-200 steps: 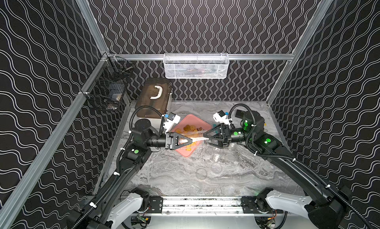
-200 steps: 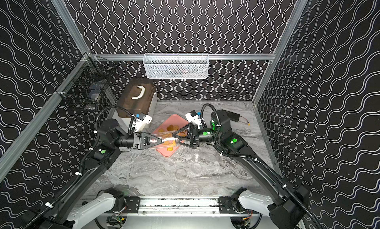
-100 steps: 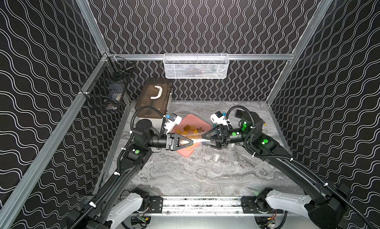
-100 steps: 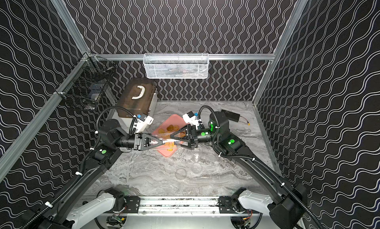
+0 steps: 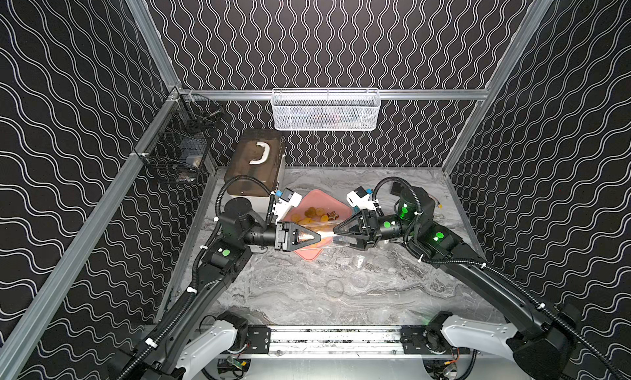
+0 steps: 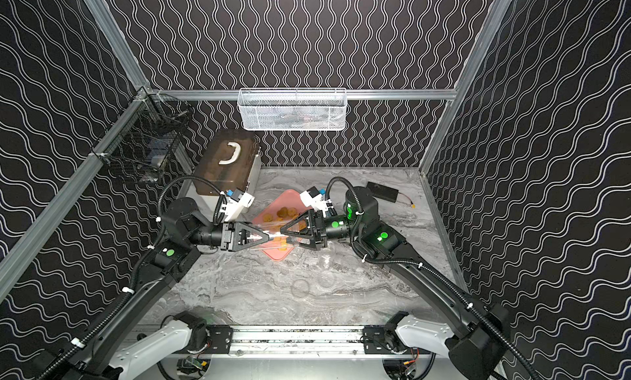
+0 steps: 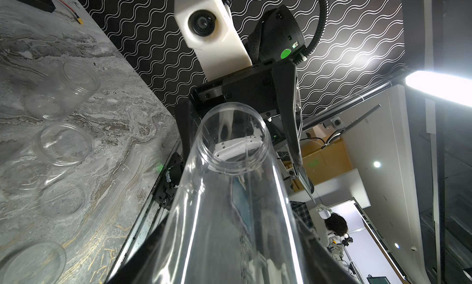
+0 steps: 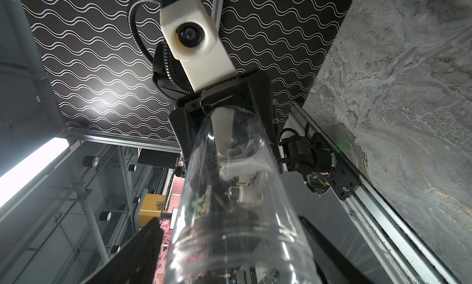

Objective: Pour the cookies out of the jar
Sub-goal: Place the jar at the center of the board.

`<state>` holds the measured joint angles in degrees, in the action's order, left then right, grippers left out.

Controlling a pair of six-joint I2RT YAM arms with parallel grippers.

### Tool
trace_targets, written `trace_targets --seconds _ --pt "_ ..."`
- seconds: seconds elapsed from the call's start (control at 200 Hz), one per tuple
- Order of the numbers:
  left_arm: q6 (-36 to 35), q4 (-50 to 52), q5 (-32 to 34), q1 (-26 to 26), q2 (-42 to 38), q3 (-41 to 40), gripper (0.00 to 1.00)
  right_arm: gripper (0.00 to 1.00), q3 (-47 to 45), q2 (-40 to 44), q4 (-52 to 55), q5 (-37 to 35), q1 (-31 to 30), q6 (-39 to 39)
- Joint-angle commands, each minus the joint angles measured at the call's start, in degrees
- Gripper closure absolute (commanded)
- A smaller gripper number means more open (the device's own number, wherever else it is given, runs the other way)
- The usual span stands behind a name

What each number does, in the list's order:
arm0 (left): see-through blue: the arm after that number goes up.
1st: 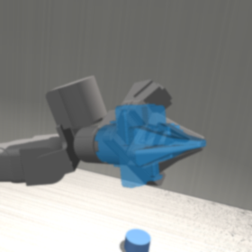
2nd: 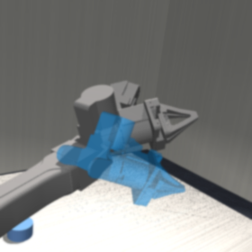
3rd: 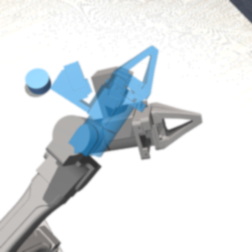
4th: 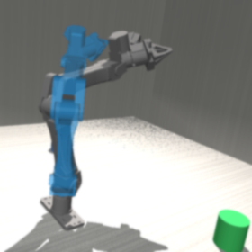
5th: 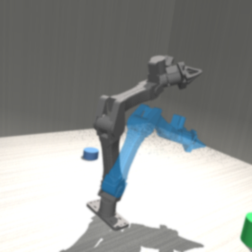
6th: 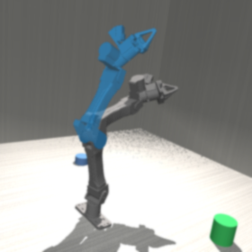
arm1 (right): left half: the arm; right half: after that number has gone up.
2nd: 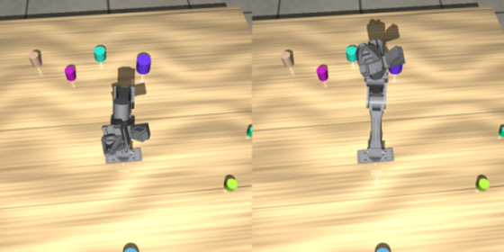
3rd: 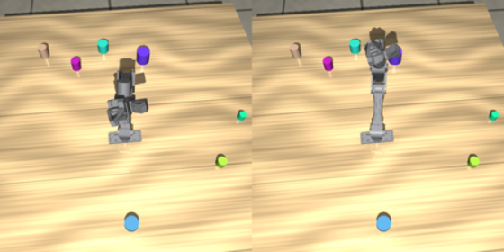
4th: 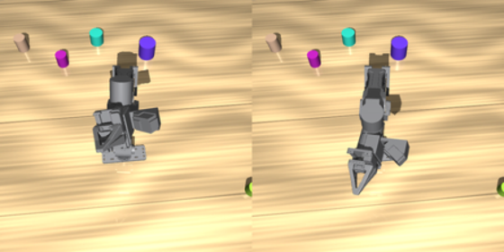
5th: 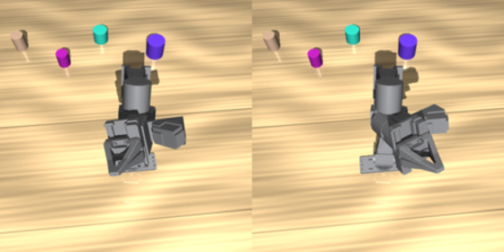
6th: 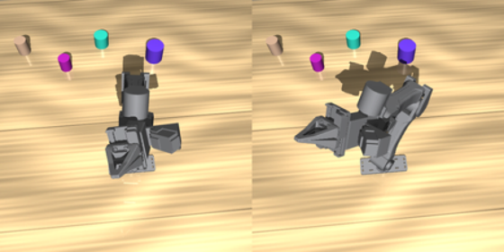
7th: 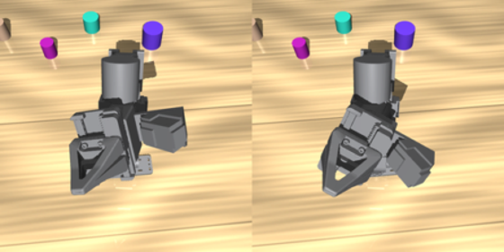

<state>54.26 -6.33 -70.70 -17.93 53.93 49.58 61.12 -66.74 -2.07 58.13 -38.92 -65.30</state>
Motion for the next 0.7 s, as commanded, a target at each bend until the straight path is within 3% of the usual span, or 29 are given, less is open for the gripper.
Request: trace_targets --seconds 0.0,0.696 --pt "-0.8 -0.6 -0.7 -0.2 -0.3 0.4 0.62 0.18 0.0 0.3 -1.2 0.5 -0.2 -0.1" --pt "-3.2 2.7 -0.5 -0.7 0.3 1.6 0.62 0.26 -1.1 0.4 -2.6 1.1 -0.5 -0.9"
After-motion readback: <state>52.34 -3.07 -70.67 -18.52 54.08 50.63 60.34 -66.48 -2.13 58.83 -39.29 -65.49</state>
